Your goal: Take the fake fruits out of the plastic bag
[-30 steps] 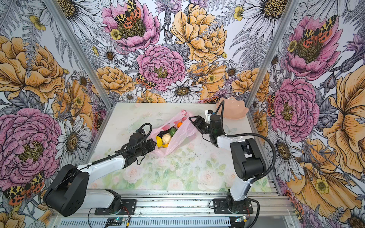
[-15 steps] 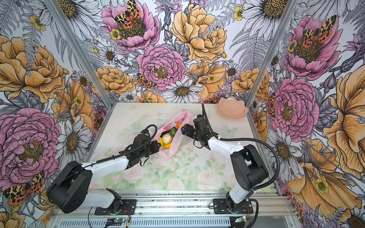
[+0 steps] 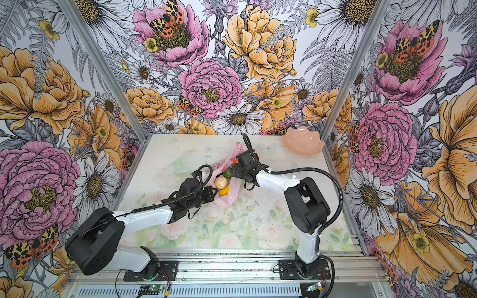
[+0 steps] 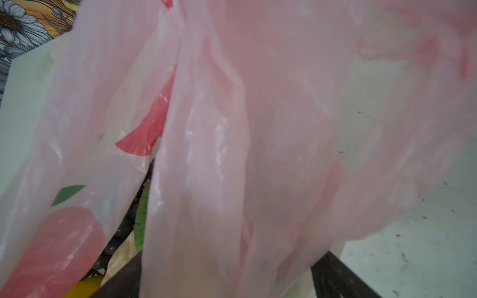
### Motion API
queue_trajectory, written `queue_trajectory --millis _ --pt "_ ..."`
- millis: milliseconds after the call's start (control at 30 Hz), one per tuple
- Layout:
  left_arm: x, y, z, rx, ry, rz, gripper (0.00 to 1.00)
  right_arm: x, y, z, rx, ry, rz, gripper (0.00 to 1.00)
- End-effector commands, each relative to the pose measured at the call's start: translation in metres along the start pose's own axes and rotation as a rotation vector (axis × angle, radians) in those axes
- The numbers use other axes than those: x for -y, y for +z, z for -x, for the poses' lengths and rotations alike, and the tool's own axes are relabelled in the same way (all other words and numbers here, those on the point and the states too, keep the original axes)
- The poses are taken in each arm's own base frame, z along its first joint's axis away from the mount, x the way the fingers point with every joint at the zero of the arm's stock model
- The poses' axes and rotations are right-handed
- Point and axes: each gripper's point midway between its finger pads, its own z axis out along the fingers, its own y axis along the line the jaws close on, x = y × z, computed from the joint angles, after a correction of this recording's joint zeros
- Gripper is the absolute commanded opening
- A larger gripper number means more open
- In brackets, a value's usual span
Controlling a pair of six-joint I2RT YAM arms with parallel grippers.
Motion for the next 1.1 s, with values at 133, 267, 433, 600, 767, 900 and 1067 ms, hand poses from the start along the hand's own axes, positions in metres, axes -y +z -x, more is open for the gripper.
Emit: queue_trajectory --millis 133,267,433,600,767,900,1067 --pt "-0.01 -0.001 0.003 0.021 -0.058 -0.025 0.0 -0.007 -0.018 0.013 0.027 -0.027 0.032 0.52" --pt "-0.028 -0.004 0.01 0.047 -0.11 -0.005 0.0 -0.013 -0.03 0.013 0.016 0.039 0.191 0.29" --pt "-0.038 -0.008 0.021 0.093 -0.167 -0.021 0.0 0.001 -0.041 0.017 0.083 0.243 0.5 0.11" --pt "-0.053 -0.012 0.028 0.149 -0.223 -0.022 0.0 0.011 -0.051 0.02 0.152 0.309 0.69 0.0" --pt "-0.077 -0.009 0.026 0.151 -0.267 0.063 0.0 0.056 -0.043 0.008 0.235 0.479 0.751 0.0" --pt "-0.078 -0.006 0.025 0.122 -0.255 0.093 0.0 0.065 -0.028 -0.003 0.204 0.541 0.772 0.0" --pt "-0.085 -0.023 0.017 0.061 -0.167 0.318 0.22 0.064 -0.033 -0.001 0.224 0.504 0.753 0.0"
